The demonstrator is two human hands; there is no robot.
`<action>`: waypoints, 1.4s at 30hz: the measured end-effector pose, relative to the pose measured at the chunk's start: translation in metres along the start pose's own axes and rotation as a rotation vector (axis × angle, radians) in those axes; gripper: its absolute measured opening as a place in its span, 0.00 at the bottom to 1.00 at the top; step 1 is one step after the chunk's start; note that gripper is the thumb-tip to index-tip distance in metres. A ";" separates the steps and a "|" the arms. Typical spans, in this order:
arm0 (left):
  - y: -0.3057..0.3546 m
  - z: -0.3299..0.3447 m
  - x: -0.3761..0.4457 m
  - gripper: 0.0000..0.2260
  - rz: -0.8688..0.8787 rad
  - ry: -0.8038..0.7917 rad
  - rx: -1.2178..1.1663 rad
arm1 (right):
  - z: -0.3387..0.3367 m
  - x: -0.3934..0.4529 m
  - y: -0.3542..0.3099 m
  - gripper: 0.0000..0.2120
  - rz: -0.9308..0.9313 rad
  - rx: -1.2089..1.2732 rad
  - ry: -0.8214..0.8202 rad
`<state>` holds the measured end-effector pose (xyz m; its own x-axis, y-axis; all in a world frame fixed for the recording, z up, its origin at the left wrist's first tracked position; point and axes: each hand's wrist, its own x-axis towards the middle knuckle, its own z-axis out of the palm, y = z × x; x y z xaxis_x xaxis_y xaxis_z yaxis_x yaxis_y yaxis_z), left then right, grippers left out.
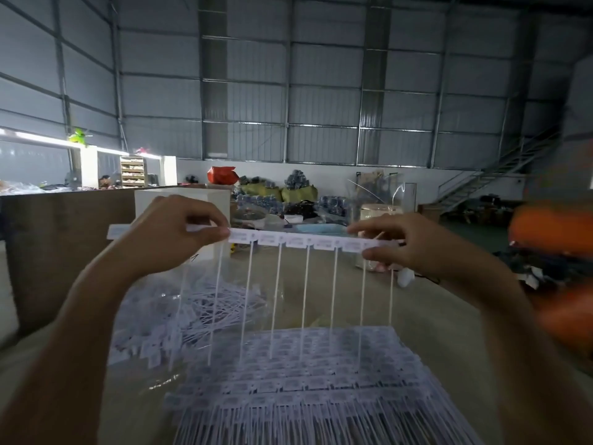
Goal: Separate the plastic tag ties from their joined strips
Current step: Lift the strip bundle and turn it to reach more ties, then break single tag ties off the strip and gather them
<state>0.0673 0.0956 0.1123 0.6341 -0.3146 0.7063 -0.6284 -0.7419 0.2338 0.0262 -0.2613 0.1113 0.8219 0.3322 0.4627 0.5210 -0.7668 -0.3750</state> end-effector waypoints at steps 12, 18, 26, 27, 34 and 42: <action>0.069 0.079 0.004 0.19 0.201 0.035 -0.107 | 0.049 0.020 -0.018 0.10 -0.130 0.553 0.163; 0.065 0.089 0.001 0.13 0.278 0.235 0.036 | 0.058 0.025 -0.017 0.06 -0.065 0.784 0.256; 0.065 0.093 -0.001 0.11 0.418 0.334 0.211 | 0.055 0.022 -0.026 0.08 0.077 0.710 0.116; 0.064 0.093 -0.001 0.12 0.412 0.332 0.208 | 0.054 0.021 -0.027 0.08 0.078 0.683 0.094; 0.065 0.092 -0.001 0.12 0.389 0.349 0.128 | 0.054 0.021 -0.036 0.05 -0.077 0.443 0.259; 0.061 0.090 0.000 0.12 0.342 0.294 0.029 | 0.060 0.027 -0.031 0.03 -0.228 0.106 0.387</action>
<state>0.0697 -0.0034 0.0663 0.2346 -0.3665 0.9004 -0.7643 -0.6418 -0.0621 0.0463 -0.1955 0.0867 0.5478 0.2405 0.8013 0.7158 -0.6306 -0.3000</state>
